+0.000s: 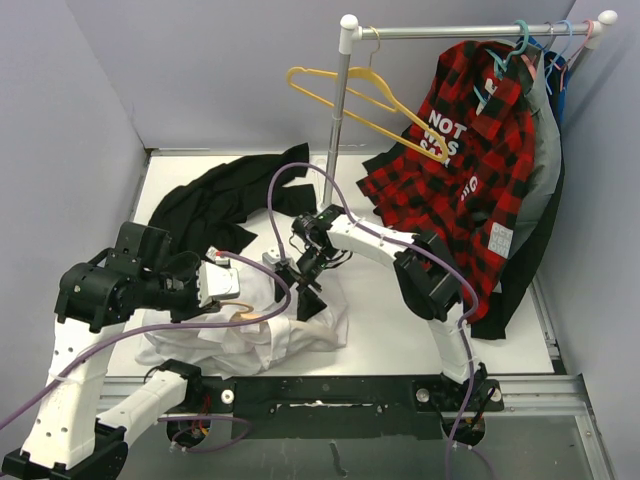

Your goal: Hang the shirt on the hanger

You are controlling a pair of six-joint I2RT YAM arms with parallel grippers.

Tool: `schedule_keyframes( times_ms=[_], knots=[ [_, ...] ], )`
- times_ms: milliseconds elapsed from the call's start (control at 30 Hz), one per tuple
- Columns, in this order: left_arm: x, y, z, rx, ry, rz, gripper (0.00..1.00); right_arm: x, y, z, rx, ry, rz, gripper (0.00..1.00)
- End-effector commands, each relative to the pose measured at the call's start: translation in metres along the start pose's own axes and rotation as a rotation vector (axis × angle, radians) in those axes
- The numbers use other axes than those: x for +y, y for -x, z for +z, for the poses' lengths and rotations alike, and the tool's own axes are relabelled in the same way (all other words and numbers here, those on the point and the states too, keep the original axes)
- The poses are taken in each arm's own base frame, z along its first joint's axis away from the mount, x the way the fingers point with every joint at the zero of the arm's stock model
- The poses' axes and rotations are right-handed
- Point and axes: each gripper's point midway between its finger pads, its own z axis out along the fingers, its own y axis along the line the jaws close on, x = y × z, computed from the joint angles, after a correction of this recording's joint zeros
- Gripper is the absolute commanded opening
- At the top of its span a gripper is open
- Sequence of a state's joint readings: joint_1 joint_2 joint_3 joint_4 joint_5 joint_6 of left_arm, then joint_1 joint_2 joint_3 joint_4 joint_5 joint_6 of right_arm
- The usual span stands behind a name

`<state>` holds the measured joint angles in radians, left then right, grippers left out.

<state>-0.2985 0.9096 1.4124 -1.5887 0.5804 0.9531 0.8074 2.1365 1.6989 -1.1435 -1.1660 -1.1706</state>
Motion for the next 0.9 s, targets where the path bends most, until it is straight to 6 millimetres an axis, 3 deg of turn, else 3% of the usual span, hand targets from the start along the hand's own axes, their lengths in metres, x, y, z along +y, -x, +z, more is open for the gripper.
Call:
schedule_keyframes(
  times_ms=[0,67,100,133,167,200,433,567,633,667,700,733,800,867],
  knots=[
    [0.004,0.014,-0.003,-0.06,0.023,0.026,0.0,-0.003,0.012,-0.014,-0.009,-0.067,-0.068,0.84],
    [0.004,0.012,-0.003,-0.054,0.028,0.023,0.0,-0.005,0.017,-0.025,-0.026,-0.122,-0.08,0.61],
    [0.005,0.011,-0.003,-0.05,0.031,0.022,0.0,-0.004,0.02,-0.032,-0.032,-0.157,-0.085,0.42],
    [0.006,0.01,-0.003,-0.044,0.036,0.02,0.0,-0.006,0.022,-0.041,-0.021,-0.212,-0.094,0.15],
    [0.007,0.008,-0.003,-0.038,0.047,0.021,0.0,-0.007,0.024,-0.047,-0.012,-0.268,-0.092,0.01],
    [0.012,0.006,-0.003,-0.026,0.07,0.014,0.0,-0.006,0.027,-0.053,-0.012,-0.316,-0.104,0.0],
    [0.044,-0.001,-0.006,0.016,0.24,0.015,0.0,0.031,0.025,-0.075,0.023,-0.49,-0.137,0.0],
    [0.043,0.002,-0.01,0.007,0.24,0.027,0.0,0.052,0.011,-0.076,0.033,-0.516,-0.103,0.0],
    [0.032,0.004,-0.01,-0.004,0.194,0.034,0.0,0.057,0.005,-0.074,0.033,-0.522,-0.111,0.0],
    [0.024,0.005,-0.009,-0.013,0.159,0.036,0.0,0.055,0.001,-0.074,0.042,-0.531,-0.12,0.15],
    [0.015,0.005,-0.009,-0.019,0.122,0.034,0.0,0.049,-0.001,-0.076,0.049,-0.556,-0.118,0.44],
    [0.008,0.004,-0.009,-0.024,0.094,0.029,0.0,0.041,0.0,-0.08,0.049,-0.578,-0.114,0.57],
    [0.0,0.002,-0.008,-0.025,0.066,0.02,0.0,0.03,0.003,-0.085,0.037,-0.571,-0.116,0.69],
    [-0.002,-0.001,-0.008,-0.016,0.063,0.02,0.0,0.021,0.01,-0.088,0.023,-0.564,-0.134,0.74]
  ],
)
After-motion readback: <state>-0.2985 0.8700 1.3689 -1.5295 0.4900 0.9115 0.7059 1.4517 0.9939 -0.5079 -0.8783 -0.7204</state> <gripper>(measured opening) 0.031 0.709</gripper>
